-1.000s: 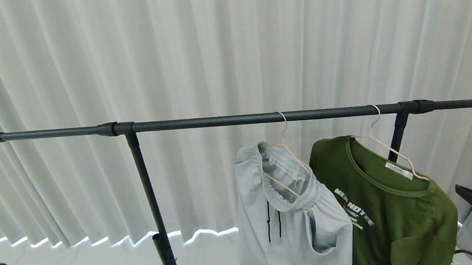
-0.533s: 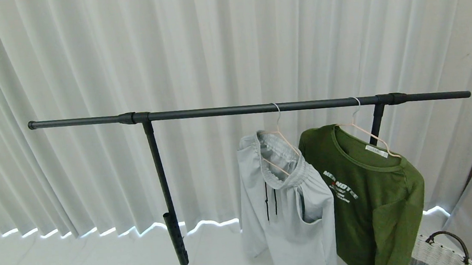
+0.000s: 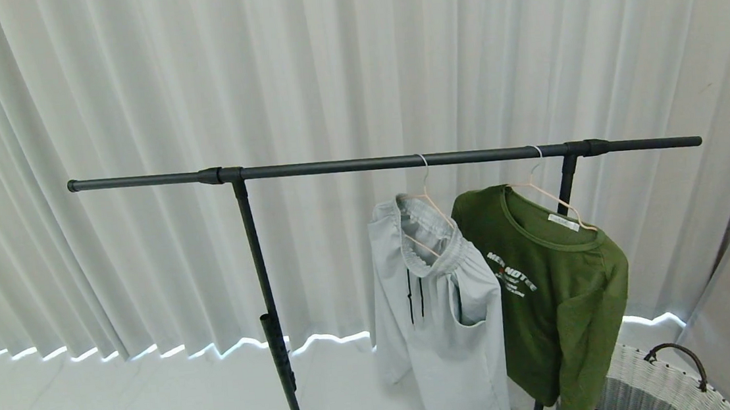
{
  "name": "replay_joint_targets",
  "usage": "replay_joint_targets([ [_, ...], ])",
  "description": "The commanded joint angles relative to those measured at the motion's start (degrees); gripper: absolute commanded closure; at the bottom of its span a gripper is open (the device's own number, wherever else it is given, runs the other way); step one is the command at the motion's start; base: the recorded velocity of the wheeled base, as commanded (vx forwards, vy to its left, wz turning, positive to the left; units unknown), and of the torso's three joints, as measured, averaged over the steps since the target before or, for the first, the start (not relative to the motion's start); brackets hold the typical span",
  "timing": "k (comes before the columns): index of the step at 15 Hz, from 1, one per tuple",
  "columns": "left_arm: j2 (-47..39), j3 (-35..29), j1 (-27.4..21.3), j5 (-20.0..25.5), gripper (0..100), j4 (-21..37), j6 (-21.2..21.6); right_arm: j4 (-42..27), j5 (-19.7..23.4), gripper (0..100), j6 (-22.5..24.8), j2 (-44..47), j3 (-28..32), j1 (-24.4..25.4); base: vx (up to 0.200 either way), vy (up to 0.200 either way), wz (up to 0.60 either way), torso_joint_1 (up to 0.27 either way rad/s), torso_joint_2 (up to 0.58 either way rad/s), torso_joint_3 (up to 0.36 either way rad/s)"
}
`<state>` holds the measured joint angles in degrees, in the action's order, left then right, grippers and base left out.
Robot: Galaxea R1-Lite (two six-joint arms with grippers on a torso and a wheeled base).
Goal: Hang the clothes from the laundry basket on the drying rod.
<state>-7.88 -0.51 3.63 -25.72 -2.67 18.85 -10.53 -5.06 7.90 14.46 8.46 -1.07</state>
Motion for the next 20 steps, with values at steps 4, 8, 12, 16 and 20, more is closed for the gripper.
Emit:
replay_joint_targets([
  [4, 3.0, 0.2, 0.1, -0.3, 0, -0.1, -1.8, -4.6, -12.3, 0, -0.4, -14.4, -0.2, 0.8, 0.0, 0.0, 0.0, 0.0, 0.0, 0.0],
  [8, 7.9, 0.5, -3.9, 11.9, 0, -0.1, -8.7, -1.0, -15.2, 0, -6.5, -14.4, -2.2, 0.8, 0.0, 0.0, 0.0, 0.0, 0.0, 0.0],
  [12, 7.9, 0.5, -3.6, 16.8, 0, 0.3, -15.9, 13.2, -7.8, 0, -5.7, -14.4, -8.5, 0.8, 0.0, 0.0, 0.0, 0.0, 0.0, 0.0],
  [16, 7.9, 0.5, -3.6, 16.8, 0, 0.3, -20.8, 10.8, 0.8, 0, -7.6, -14.4, -8.5, 0.8, 0.0, 0.0, 0.0, 0.0, 0.0, 0.0],
  [20, 7.9, 0.5, -3.6, 21.4, 0, 0.3, -19.9, 10.9, 0.8, 0, -9.3, -14.4, -8.5, 0.8, 0.0, 0.0, 0.0, 0.0, 0.0, 0.0],
])
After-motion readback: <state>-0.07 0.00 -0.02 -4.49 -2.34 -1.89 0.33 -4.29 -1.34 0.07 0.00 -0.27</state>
